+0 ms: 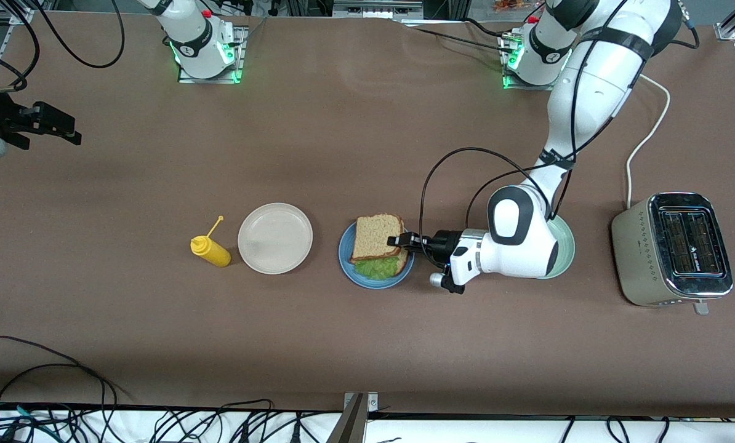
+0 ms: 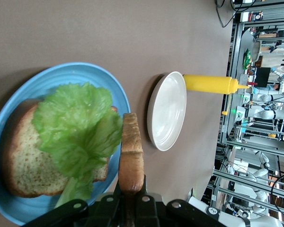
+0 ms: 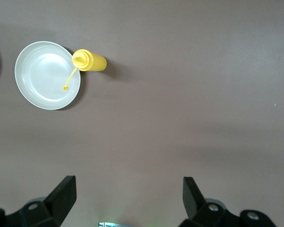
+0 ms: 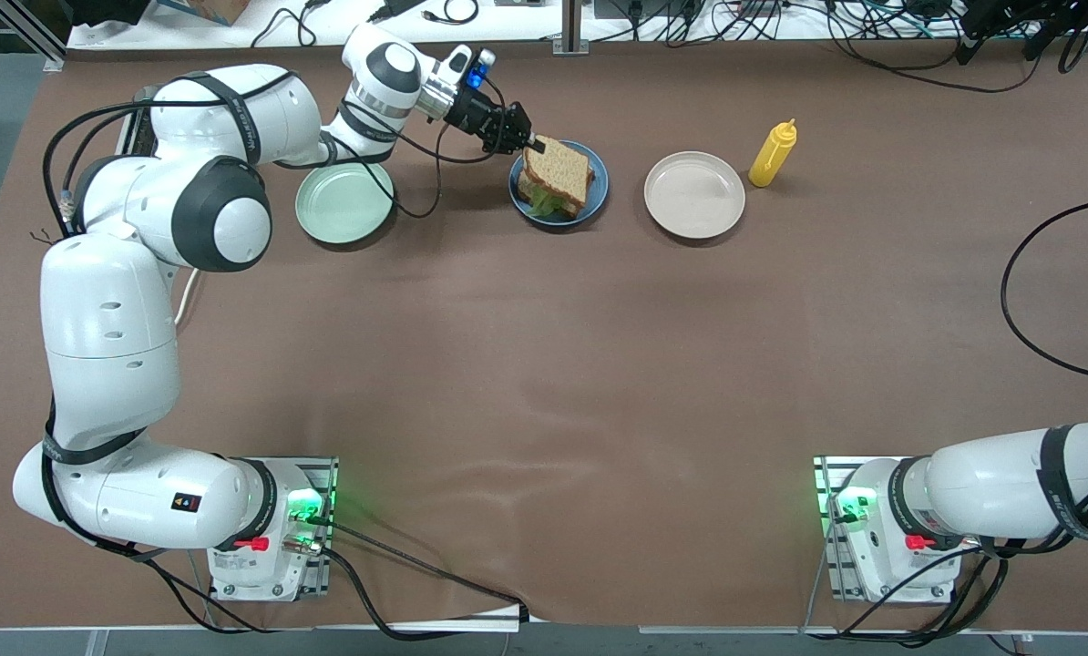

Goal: Make sandwich in blue plate with both arms
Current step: 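Lower the toast onto the lettuce and open the left gripper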

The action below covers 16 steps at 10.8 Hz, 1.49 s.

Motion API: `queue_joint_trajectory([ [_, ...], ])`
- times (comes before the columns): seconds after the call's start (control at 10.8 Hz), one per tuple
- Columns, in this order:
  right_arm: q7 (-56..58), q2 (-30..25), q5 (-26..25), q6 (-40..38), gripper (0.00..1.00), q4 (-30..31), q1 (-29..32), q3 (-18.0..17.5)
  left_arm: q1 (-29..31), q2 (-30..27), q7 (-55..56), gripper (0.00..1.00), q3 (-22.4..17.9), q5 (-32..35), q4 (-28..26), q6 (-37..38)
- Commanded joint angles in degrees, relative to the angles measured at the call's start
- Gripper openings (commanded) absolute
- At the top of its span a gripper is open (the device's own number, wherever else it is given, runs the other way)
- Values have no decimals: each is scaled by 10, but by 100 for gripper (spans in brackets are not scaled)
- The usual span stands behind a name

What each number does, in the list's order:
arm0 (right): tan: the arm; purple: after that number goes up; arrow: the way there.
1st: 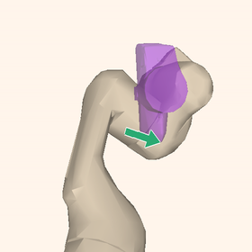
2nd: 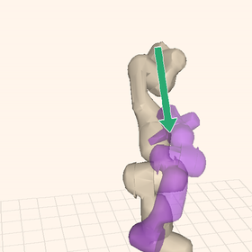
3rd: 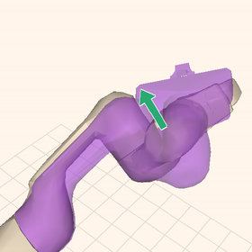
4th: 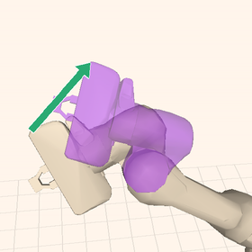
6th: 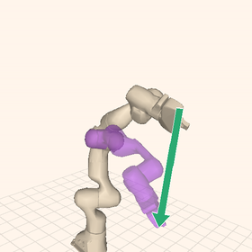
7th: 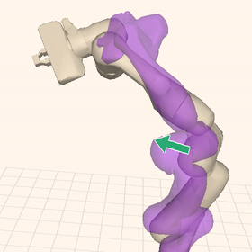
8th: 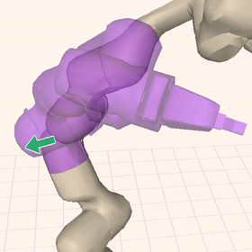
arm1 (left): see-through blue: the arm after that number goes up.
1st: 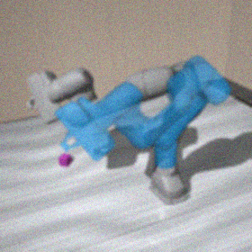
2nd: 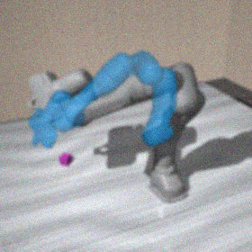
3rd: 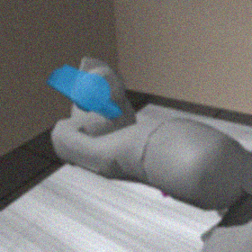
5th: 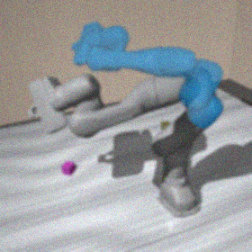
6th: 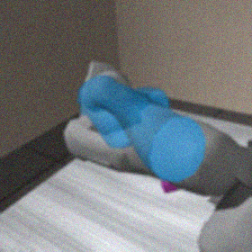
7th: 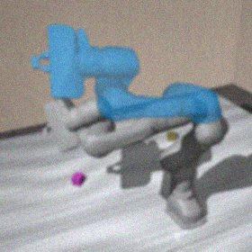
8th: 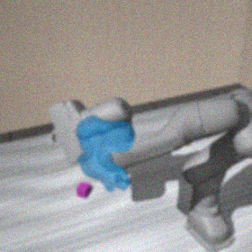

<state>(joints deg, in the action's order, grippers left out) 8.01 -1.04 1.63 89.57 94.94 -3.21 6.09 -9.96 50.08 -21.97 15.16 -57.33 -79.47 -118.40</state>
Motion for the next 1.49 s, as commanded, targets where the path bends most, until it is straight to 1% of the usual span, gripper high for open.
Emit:
queue_joint_trajectory([
  [0.0,8,3,-8,-4,100,-18,1,2,-9,31,-24,56,-5,-18,17,-8],
  [0.09,7,3,-8,-4,100,-18,1,3,-10,29,-24,100,-5,-14,17,-21],
  [0.37,8,2,-8,-4,100,-19,1,7,-16,15,-16,100,-10,-3,19,-22],
  [0.46,8,2,-9,-4,100,-20,1,7,-17,7,-11,100,-9,32,19,-21],
  [0.56,8,2,-9,-5,100,-22,1,8,-18,-8,26,100,-8,80,20,-21],
  [0.65,8,2,-9,-6,100,-23,1,8,-20,-20,89,100,-6,145,29,-13],
  [0.74,8,3,-9,-6,100,-23,1,7,-20,-28,149,100,-2,203,71,12],
  [0.84,8,3,-9,-6,100,-23,1,8,-20,-29,183,100,-1,234,86,37],
  [0.93,8,3,-9,-6,100,-23,2,8,-19,-38,192,100,-2,265,88,45],
  [1.02,8,2,-9,-7,100,-23,1,8,-16,-62,191,100,-7,300,85,54],
  [1.21,8,2,-9,-9,100,-23,1,9,1,-98,191,100,-11,385,82,114],
  [1.39,8,2,-9,-10,100,-25,1,10,19,-132,191,100,-11,460,78,152],
])
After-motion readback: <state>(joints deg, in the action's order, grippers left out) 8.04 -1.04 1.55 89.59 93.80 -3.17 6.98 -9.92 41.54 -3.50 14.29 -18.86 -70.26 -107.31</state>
